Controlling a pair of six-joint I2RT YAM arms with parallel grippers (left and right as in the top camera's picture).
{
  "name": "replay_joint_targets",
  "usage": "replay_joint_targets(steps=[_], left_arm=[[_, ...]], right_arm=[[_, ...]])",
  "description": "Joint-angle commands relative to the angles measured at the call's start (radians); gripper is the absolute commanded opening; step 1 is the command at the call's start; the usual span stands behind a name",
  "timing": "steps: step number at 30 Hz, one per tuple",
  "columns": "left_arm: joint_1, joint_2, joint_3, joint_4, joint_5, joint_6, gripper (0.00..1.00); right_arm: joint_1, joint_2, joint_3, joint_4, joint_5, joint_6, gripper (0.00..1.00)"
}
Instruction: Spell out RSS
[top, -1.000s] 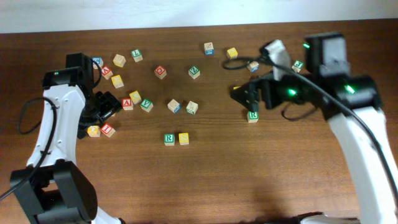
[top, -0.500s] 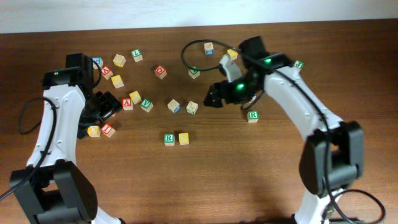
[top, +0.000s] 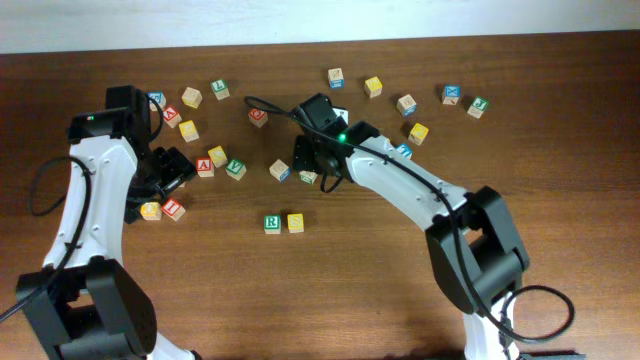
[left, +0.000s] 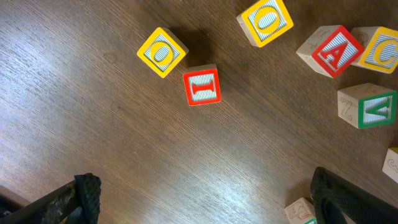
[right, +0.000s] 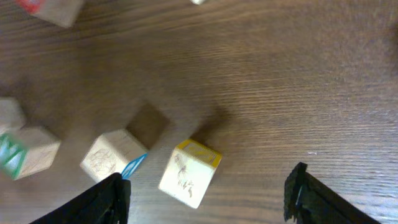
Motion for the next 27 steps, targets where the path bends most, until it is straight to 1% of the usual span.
replay_joint_targets(steps=[1, 8, 9, 10, 12, 13, 17, 19, 22, 24, 26, 27], left_arm=[[0.002, -0.018, 0.008, -0.001, -0.001, -0.003, 0.99], [0.002, -0.018, 0.008, -0.001, -0.001, -0.003, 0.99], [0.002, -0.018, 0.008, -0.001, -0.001, -0.003, 0.99], [0.002, -0.018, 0.008, -0.001, -0.001, -0.003, 0.99], [0.002, -0.018, 0.008, -0.001, -0.001, -0.003, 0.99], [0.002, -0.018, 0.008, -0.001, -0.001, -0.003, 0.99], [0.002, -0.018, 0.008, -0.001, -0.001, -0.003, 0.99], [0.002, -0.018, 0.008, -0.001, -0.001, -0.003, 0.99], [0.002, -0.018, 0.008, -0.001, -0.001, -0.003, 0.99], [0.002, -0.018, 0.008, -0.001, -0.001, -0.003, 0.99], [0.002, -0.018, 0.008, -0.001, -0.001, -0.003, 0.99], [0.002, -0.018, 0.008, -0.001, -0.001, -0.003, 0.99]], right_arm=[[0.002, 0.071, 0.017, 0.034, 0.003, 0.040, 0.71], [0.043, 0.124, 0.017, 0.072, 0.016, 0.040, 0.70], [0.044, 0.126, 0.017, 0.072, 0.016, 0.040, 0.66], [0.043, 0.126, 0.017, 0.071, 0.016, 0.040, 0.57], [0.040, 0.126, 0.017, 0.069, 0.016, 0.040, 0.46], [0.037, 0.126, 0.017, 0.068, 0.015, 0.039, 0.43], [0.036, 0.126, 0.017, 0.056, 0.015, 0.013, 0.43], [0.036, 0.126, 0.017, 0.056, 0.013, -0.017, 0.43], [0.035, 0.117, 0.018, 0.058, 0.003, -0.127, 0.42], [0.035, 0.114, 0.018, 0.058, 0.003, -0.167, 0.38], [0.035, 0.114, 0.018, 0.061, 0.004, -0.222, 0.30], [0.035, 0.114, 0.018, 0.061, 0.004, -0.241, 0.30]])
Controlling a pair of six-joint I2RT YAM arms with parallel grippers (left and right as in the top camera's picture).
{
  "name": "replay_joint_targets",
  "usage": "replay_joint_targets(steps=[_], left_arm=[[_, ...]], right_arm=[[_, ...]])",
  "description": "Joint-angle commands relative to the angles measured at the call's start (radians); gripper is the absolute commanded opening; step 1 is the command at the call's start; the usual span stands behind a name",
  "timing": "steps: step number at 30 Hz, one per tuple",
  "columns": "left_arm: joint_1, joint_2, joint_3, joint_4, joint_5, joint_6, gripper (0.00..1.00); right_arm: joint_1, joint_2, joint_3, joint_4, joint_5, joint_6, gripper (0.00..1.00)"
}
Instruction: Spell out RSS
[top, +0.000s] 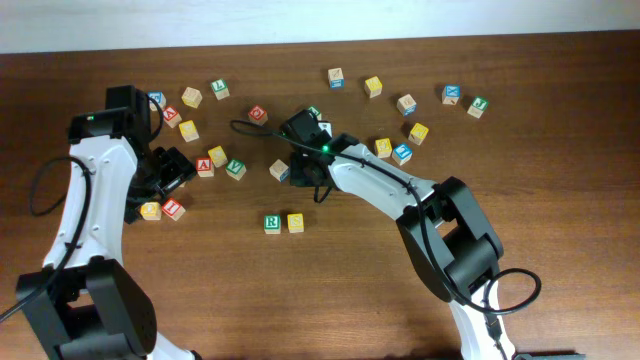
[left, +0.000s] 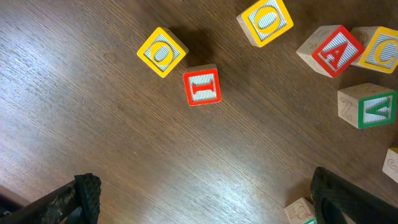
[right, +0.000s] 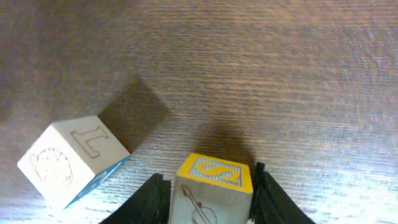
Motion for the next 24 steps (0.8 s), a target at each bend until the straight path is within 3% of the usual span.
replay_joint_targets(steps=[1, 8, 14, 17, 19, 20, 24], left_arm=[[0.002, -0.018, 0.008, -0.002, -0.001, -0.003, 0.99], [0.002, -0.018, 0.008, -0.002, -0.001, -0.003, 0.99], [0.002, -0.018, 0.008, -0.002, -0.001, -0.003, 0.99], [0.002, -0.018, 0.008, -0.002, -0.001, -0.003, 0.99], [0.002, -0.018, 0.008, -0.002, -0.001, -0.003, 0.99], [0.002, -0.018, 0.008, -0.002, -0.001, -0.003, 0.99], [0.002, -0.018, 0.008, -0.002, -0.001, -0.003, 0.99]], right_arm=[[-0.003, 0.010, 0.018, 0.003, 0.001, -0.123, 0.30], [-0.003, -0.083, 0.018, 0.002, -0.026, -0.235, 0.31], [-0.003, -0.134, 0.002, -0.069, -0.127, -0.499, 0.30], [-0.010, -0.126, -0.071, -0.049, -0.123, -0.512, 0.31], [-0.017, -0.126, -0.080, -0.039, -0.120, -0.512, 0.51], [-0.019, -0.126, -0.080, -0.031, -0.119, -0.512, 0.56], [-0.024, -0.114, -0.081, 0.000, -0.063, -0.513, 0.64]])
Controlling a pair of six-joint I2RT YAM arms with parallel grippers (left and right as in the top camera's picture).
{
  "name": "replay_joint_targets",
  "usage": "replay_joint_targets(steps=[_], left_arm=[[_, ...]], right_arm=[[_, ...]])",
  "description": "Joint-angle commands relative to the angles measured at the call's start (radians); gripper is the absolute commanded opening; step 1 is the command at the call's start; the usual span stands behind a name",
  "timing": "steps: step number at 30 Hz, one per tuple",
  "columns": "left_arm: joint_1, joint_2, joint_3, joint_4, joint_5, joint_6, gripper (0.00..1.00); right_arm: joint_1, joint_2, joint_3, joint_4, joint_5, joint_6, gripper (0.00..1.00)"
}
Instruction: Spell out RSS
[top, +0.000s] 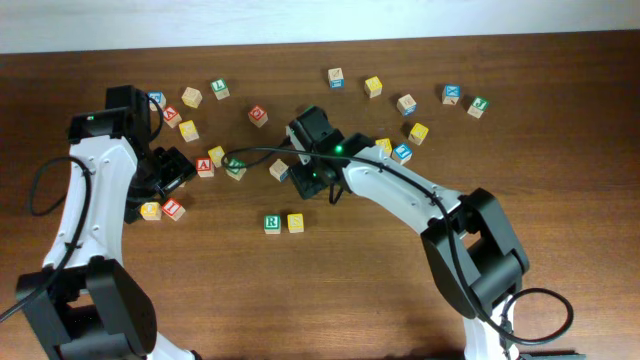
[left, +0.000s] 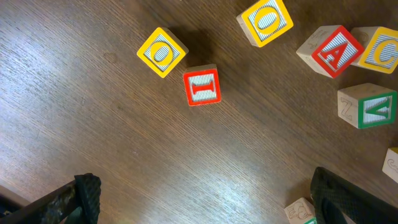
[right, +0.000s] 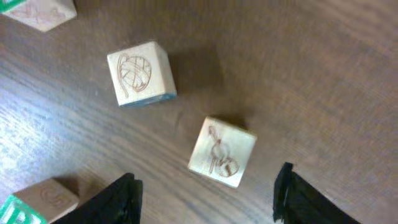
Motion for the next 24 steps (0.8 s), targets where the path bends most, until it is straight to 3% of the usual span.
replay_joint_targets(steps=[1, 6, 10, 12, 15, 17, 24], left_arm=[[0.002, -0.018, 0.008, -0.002, -0.001, -0.003, 0.99], [0.002, -0.018, 0.008, -0.002, -0.001, -0.003, 0.99], [0.002, -0.018, 0.008, -0.002, -0.001, -0.003, 0.99], [0.002, -0.018, 0.008, -0.002, -0.001, -0.003, 0.99], [0.002, -0.018, 0.008, -0.002, -0.001, -0.003, 0.99], [0.002, -0.018, 0.008, -0.002, 0.000, -0.003, 0.99], [0.002, -0.018, 0.008, -0.002, -0.001, -0.003, 0.99]], right_arm=[[-0.007, 0.028, -0.003, 0.028, 0.052, -0.010, 0.65], [0.000, 0.093, -0.003, 0.074, 0.062, 0.063, 0.64], [0.003, 0.115, -0.003, 0.093, 0.109, 0.108, 0.57], [0.003, 0.115, -0.003, 0.100, 0.109, 0.108, 0.43], [0.003, 0.115, -0.003, 0.107, 0.108, 0.108, 0.36], [0.003, 0.112, 0.001, 0.105, 0.109, 0.108, 0.27], [0.002, 0.070, 0.065, 0.123, 0.104, 0.126, 0.26]])
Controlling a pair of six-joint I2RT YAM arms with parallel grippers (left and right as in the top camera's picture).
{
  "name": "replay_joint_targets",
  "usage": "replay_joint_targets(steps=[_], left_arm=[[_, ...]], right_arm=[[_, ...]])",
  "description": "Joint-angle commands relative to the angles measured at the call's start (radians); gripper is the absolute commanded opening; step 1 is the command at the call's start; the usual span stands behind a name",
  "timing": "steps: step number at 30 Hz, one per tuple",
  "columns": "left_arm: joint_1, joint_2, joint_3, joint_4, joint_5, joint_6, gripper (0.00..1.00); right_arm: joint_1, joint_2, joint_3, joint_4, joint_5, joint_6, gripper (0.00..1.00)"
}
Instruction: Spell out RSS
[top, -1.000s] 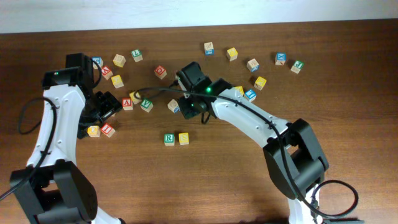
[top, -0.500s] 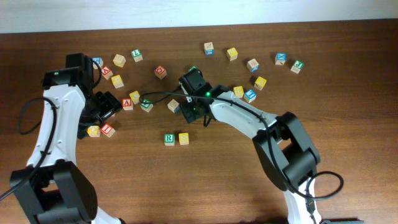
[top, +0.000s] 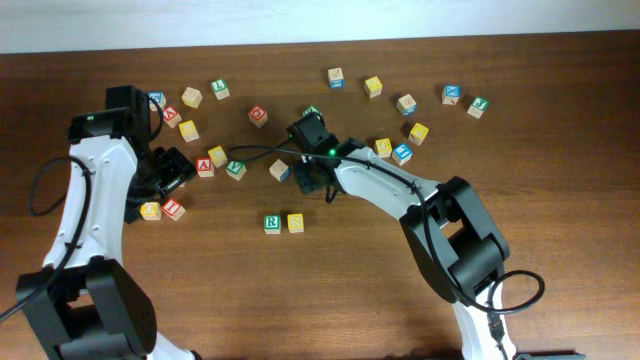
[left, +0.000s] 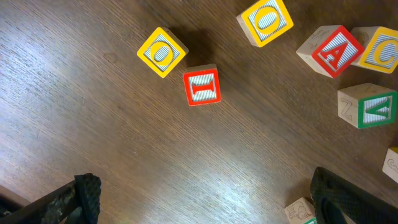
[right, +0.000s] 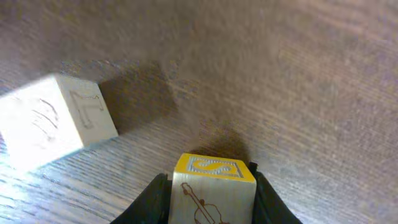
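A green R block (top: 271, 223) and a yellow S block (top: 295, 222) sit side by side on the table near the middle. My right gripper (top: 310, 178) is just behind them. In the right wrist view it (right: 211, 196) is shut on a second yellow S block (right: 213, 186) with a violin engraved on its near face, low over the wood. My left gripper (left: 205, 214) is open over bare table at the left, with nothing between its fingers (left: 84, 194).
A pale L block (right: 56, 127) lies just left of the held block. A yellow O block (left: 161, 51), a red I block (left: 201, 85), a red A block (left: 329, 50) and a green V block (left: 368, 106) lie near the left gripper. Several more blocks (top: 418, 132) are scattered at the back.
My right gripper was open and higher over the violin-faced block lying loose on the table. Now it is low and shut on that block, yellow S face away from the camera. The left arm has not moved.
My right gripper first hung open over the yellow block and the L block. Then its fingers stood round the yellow S block. Then it was open and higher, the block lying free with the violin face up. Now it is shut on the block.
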Motion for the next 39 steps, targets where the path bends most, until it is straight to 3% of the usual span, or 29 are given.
replay_joint_targets(steps=[1, 9, 16, 24, 27, 32, 35, 36, 39], left_arm=[[0.002, -0.018, 0.008, -0.002, -0.001, -0.003, 0.99], [0.002, -0.018, 0.008, -0.002, -0.001, -0.003, 0.99], [0.002, -0.018, 0.008, -0.002, -0.001, -0.003, 0.99], [0.002, -0.018, 0.008, -0.002, -0.001, -0.003, 0.99], [0.002, -0.018, 0.008, -0.002, -0.001, -0.003, 0.99], [0.002, -0.018, 0.008, -0.002, -0.001, -0.003, 0.99], [0.002, -0.018, 0.008, -0.002, -0.001, -0.003, 0.99], [0.002, -0.018, 0.008, -0.002, -0.001, -0.003, 0.99], [0.002, -0.018, 0.008, -0.002, -0.001, -0.003, 0.99]], right_arm=[[0.003, -0.037, 0.055, 0.050, 0.007, 0.010, 0.26], [-0.030, 0.007, 0.054, 0.236, -0.041, 0.006, 0.22], [-0.043, 0.108, 0.054, 0.195, -0.043, 0.007, 0.22], [-0.077, 0.067, 0.054, -0.001, -0.043, 0.007, 0.38], [-0.085, -0.011, 0.056, -0.056, -0.040, 0.006, 0.51], [-0.084, -0.085, 0.064, -0.079, -0.045, 0.008, 0.52], [-0.080, -0.087, 0.064, -0.025, -0.083, 0.066, 0.52], [-0.080, -0.087, 0.064, 0.000, -0.102, 0.095, 0.58], [-0.080, -0.087, 0.064, 0.057, -0.101, 0.367, 0.60]])
